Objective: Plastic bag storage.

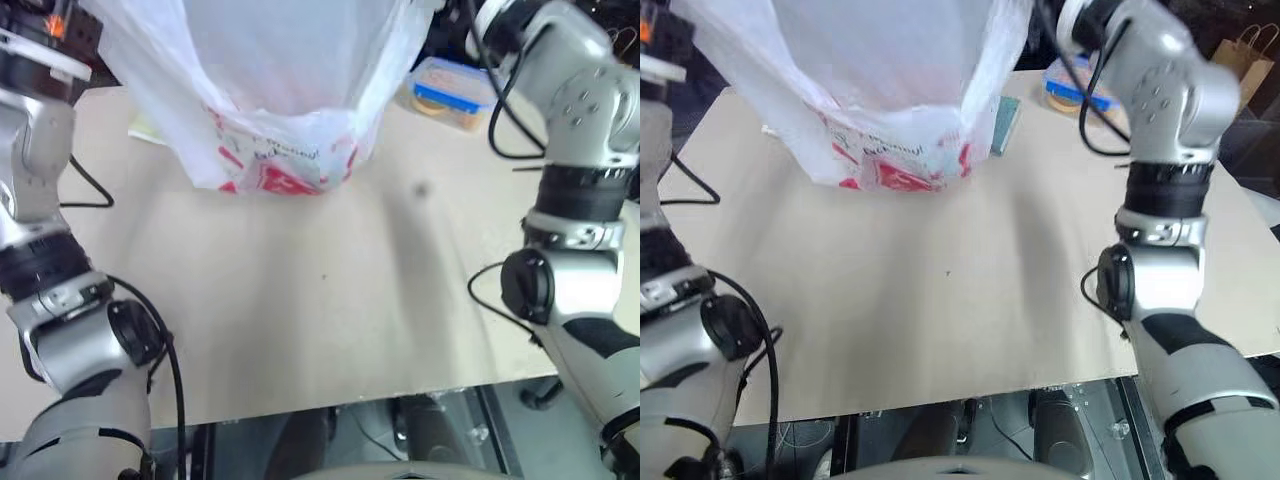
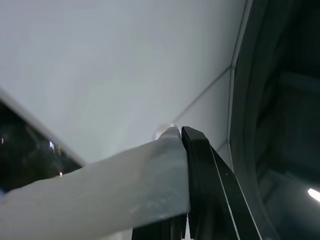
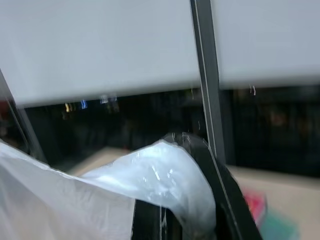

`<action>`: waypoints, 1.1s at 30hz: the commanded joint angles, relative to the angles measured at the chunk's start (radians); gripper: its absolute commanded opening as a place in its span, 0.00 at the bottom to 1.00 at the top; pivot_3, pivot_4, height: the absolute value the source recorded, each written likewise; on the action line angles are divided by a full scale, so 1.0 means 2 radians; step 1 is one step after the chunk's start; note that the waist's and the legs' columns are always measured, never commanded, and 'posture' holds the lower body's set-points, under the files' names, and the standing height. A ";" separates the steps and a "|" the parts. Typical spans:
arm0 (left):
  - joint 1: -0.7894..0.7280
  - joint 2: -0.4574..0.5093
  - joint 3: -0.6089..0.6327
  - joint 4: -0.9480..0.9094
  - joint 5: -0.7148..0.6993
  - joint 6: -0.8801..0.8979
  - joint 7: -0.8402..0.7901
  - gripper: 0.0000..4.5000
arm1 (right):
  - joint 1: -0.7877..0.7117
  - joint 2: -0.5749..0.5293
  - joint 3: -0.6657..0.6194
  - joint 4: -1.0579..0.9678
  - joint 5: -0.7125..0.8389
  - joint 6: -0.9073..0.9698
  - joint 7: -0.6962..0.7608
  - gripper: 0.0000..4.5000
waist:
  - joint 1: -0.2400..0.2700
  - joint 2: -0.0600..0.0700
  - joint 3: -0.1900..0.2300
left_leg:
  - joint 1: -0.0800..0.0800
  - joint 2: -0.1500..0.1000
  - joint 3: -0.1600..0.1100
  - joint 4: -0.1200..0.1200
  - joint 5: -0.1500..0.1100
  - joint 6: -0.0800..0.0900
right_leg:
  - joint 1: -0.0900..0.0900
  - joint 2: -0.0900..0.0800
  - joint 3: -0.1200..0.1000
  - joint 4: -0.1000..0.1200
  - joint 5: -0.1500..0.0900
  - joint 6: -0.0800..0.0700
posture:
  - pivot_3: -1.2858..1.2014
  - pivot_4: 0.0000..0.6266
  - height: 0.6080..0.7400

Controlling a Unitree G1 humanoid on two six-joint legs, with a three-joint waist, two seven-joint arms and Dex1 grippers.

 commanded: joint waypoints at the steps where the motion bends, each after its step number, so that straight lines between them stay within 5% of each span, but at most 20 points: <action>1: -0.015 0.007 0.000 0.018 0.032 0.019 -0.034 0.02 | -0.009 -0.054 -0.013 -0.014 -0.012 -0.019 0.001 0.00 | 0.000 0.000 0.000 | -0.001 0.000 0.000 0.000 0.000 0.000 | -0.001 0.000 0.000 0.000 0.000 0.000 | 0.52 0.24 1.00; 9: 0.092 -0.045 -0.026 -0.089 0.084 0.056 -0.034 0.02 | 0.117 -0.109 0.004 -0.164 -0.022 0.030 -0.029 0.00 | -0.004 0.000 0.000 | -0.007 -0.001 0.000 0.000 0.000 0.000 | -0.008 -0.003 0.001 0.001 0.000 0.000 | 0.52 0.24 1.00; 16: 0.248 -0.076 -0.158 -0.264 0.312 -0.004 -0.077 0.02 | 0.387 -0.129 0.050 -0.386 -0.054 0.033 -0.042 0.00 | 0.000 0.000 -0.002 | -0.005 0.000 0.001 0.000 0.000 0.001 | -0.007 -0.003 0.003 0.001 0.000 0.000 | 0.52 0.24 1.00; 24: 0.353 -0.069 -0.230 -0.305 0.480 -0.084 -0.170 0.02 | 0.567 -0.129 0.083 -0.428 -0.096 -0.027 -0.030 0.00 | 0.001 0.000 -0.002 | -0.003 0.001 0.004 0.005 -0.001 0.003 | -0.003 0.000 0.004 0.002 0.001 0.001 | 0.52 0.24 1.00; 33: 0.515 -0.017 -0.154 -0.366 0.540 -0.143 -0.252 0.90 | 0.741 -0.176 -0.044 -0.539 -0.002 -0.033 0.074 0.92 | 0.003 0.000 -0.002 | 0.002 0.004 0.005 0.004 -0.002 0.003 | 0.002 0.000 0.004 0.001 0.000 0.000 | 0.52 0.24 1.00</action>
